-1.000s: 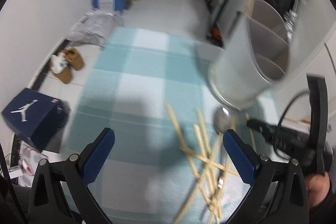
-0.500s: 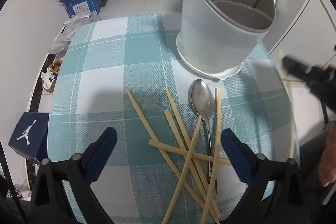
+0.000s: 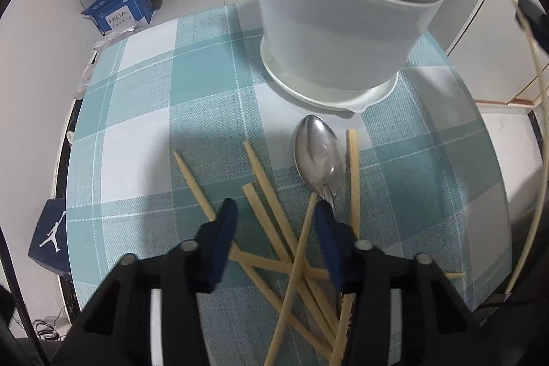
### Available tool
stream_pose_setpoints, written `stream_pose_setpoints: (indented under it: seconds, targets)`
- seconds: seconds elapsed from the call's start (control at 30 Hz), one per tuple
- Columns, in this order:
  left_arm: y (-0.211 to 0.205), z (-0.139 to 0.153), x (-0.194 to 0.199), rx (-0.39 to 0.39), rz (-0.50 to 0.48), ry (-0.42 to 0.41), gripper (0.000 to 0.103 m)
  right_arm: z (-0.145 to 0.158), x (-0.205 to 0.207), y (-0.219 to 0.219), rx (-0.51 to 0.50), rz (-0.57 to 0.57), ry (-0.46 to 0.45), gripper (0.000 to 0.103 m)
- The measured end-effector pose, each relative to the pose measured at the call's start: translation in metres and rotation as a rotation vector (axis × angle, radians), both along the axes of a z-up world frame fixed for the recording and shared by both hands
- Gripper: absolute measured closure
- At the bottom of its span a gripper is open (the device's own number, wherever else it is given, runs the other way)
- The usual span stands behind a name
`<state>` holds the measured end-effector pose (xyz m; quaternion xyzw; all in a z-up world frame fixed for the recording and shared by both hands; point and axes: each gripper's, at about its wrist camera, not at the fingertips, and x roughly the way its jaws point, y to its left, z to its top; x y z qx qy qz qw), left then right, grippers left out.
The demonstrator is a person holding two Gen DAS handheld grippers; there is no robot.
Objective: Organize utensils
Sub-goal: 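Grasp another chopstick with the left tool while the right tool holds its chopstick above the holder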
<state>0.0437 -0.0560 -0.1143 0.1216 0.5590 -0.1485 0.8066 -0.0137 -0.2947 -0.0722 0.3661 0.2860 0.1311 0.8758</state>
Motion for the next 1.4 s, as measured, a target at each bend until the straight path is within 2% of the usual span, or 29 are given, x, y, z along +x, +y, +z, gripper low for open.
stream_pose_setpoints:
  seconds: [0.03,0.23,0.33,0.67,0.97,1.1,1.4]
  targets:
    - [-0.001,-0.001,0.0,-0.001,0.001,0.004,0.083,0.003,-0.001,0.001,-0.008,-0.001,-0.012,0.097]
    - [-0.004,0.0,0.003,-0.037,-0.009,0.002,0.097,0.013,-0.007,0.004,-0.053,-0.01,-0.043,0.097]
    - [-0.002,0.001,0.008,-0.057,0.0,0.01,0.101,0.014,-0.006,0.006,-0.063,-0.009,-0.049,0.097]
    - [0.009,0.015,0.012,-0.144,0.062,-0.036,0.101,0.018,-0.008,0.014,-0.097,-0.018,-0.08,0.097]
    - [0.011,0.005,0.027,-0.154,0.079,-0.011,0.101,0.017,-0.008,0.02,-0.117,-0.024,-0.069,0.097]
    - [0.017,0.003,0.035,-0.184,0.1,0.007,0.101,0.015,-0.007,0.023,-0.136,-0.017,-0.058,0.097]
    - [0.023,0.009,0.045,-0.221,0.106,0.001,0.101,0.014,-0.006,0.028,-0.161,-0.01,-0.051,0.097]
